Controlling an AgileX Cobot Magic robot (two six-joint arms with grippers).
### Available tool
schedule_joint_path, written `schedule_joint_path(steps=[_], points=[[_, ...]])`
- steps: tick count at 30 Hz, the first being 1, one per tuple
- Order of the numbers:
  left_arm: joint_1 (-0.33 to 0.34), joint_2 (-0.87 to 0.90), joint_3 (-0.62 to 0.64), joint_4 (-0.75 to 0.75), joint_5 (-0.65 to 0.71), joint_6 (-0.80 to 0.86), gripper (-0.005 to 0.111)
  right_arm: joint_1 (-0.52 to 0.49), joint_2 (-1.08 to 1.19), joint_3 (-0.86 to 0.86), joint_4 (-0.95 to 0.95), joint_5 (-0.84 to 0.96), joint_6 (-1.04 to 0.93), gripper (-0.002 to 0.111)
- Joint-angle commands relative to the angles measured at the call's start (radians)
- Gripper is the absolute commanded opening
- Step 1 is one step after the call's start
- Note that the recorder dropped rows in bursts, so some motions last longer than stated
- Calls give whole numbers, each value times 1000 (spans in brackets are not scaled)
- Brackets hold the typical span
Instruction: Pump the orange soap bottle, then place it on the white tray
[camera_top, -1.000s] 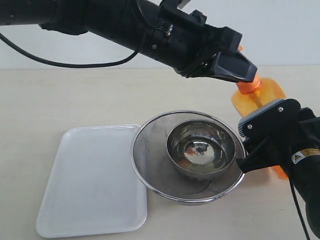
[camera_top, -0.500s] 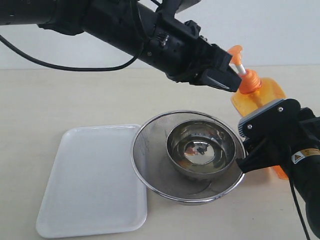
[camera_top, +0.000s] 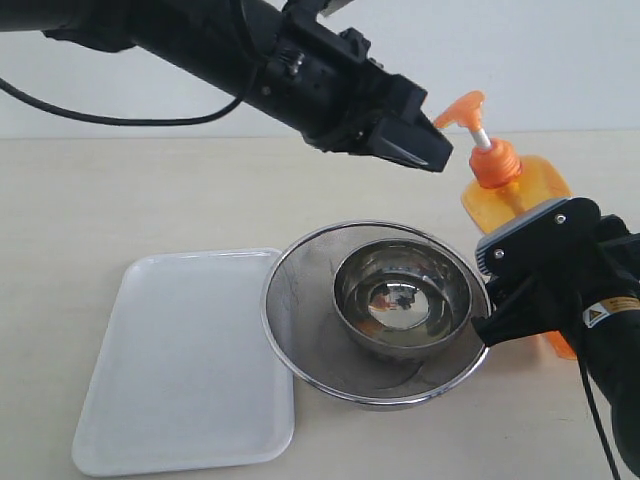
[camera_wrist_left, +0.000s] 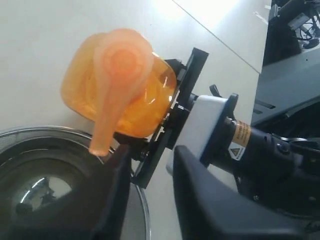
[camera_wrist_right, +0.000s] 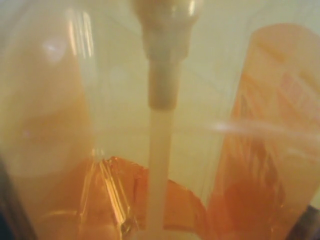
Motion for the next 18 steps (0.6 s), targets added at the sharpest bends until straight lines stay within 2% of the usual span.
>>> schedule_joint_path(steps=[1, 7, 10, 11, 12, 13, 18], points=[[24, -85, -9, -23, 41, -8, 27, 2, -9, -2, -11, -45, -25, 2], [32, -133, -9, -93, -127, 0, 25, 2, -9, -2, -16, -47, -35, 2], [28, -103, -9, -87, -131, 30, 20, 2, -9, -2, -16, -47, -35, 2], [28, -90, -9, -85, -131, 37, 16, 2, -9, -2, -16, -47, -35, 2], [28, -73, -13, -85, -131, 61, 7, 2, -9, -2, -16, -47, -35, 2], [28, -64, -25, -88, -131, 71, 5, 2, -9, -2, -16, -45, -35, 2], [8, -11, -109, -100, -82, 67, 5, 2, -9, -2, -18, -38, -35, 2]])
